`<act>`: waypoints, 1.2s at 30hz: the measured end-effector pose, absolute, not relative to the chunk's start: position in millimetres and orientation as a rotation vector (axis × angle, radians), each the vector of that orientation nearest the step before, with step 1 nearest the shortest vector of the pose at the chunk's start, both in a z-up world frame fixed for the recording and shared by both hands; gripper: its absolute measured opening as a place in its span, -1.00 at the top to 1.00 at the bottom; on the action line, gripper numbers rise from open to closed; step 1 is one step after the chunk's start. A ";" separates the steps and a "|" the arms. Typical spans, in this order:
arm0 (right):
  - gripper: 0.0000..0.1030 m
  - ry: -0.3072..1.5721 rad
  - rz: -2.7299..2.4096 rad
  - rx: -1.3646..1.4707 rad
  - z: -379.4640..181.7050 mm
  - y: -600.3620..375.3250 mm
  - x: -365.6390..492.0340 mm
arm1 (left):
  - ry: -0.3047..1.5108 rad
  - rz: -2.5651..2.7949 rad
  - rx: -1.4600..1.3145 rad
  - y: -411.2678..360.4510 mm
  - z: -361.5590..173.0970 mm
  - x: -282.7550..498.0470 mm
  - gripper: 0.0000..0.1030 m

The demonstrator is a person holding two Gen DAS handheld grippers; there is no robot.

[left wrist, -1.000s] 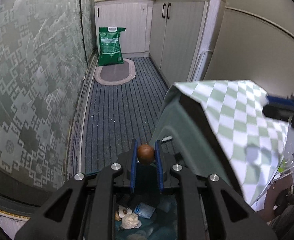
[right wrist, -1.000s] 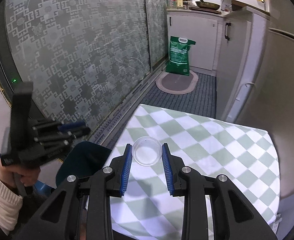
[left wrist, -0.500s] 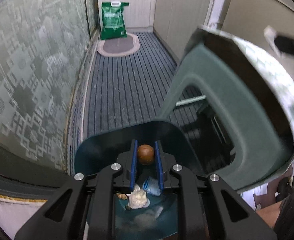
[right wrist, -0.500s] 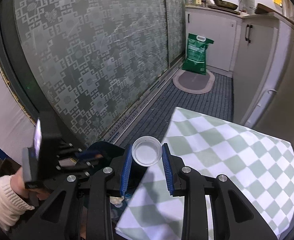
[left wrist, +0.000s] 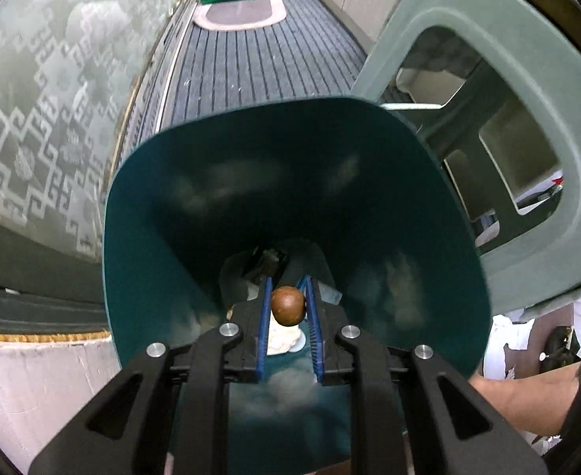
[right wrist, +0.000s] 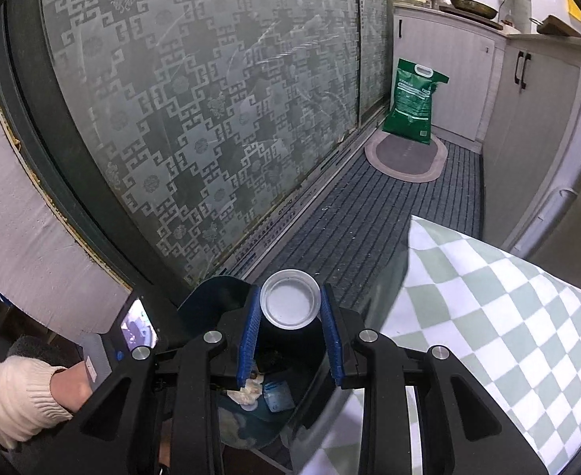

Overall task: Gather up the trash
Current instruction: 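Carry the ball into the green bin with the left tool while the right tool drops the cup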

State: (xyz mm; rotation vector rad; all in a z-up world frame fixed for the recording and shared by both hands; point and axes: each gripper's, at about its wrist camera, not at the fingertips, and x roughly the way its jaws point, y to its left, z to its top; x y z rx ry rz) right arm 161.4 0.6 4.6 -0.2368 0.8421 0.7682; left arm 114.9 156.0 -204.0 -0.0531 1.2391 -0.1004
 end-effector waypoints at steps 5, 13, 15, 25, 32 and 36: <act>0.41 0.853 0.778 -0.247 0.8 13.4 160.7 | 1.276 -0.099 -0.049 161.0 -217.2 113.0 0.60; 0.41 0.898 0.789 -0.276 -18.2 33.7 158.4 | 1.270 -0.105 -0.045 168.5 -217.1 108.3 0.50; 0.41 0.914 0.783 -0.284 -25.9 36.9 157.8 | 1.254 -0.097 -0.049 171.7 -213.1 107.9 0.50; 0.42 0.991 0.783 -0.351 -66.3 62.4 146.9 | 1.031 -0.017 -0.056 198.8 -147.3 105.5 0.50; 0.42 1.068 0.770 -0.424 -107.5 74.4 134.8 | 0.918 0.012 -0.125 221.7 -104.9 103.1 0.52; 0.42 1.111 0.766 -0.476 -132.2 81.1 127.6 | 0.865 0.010 -0.153 226.7 -82.6 101.6 0.52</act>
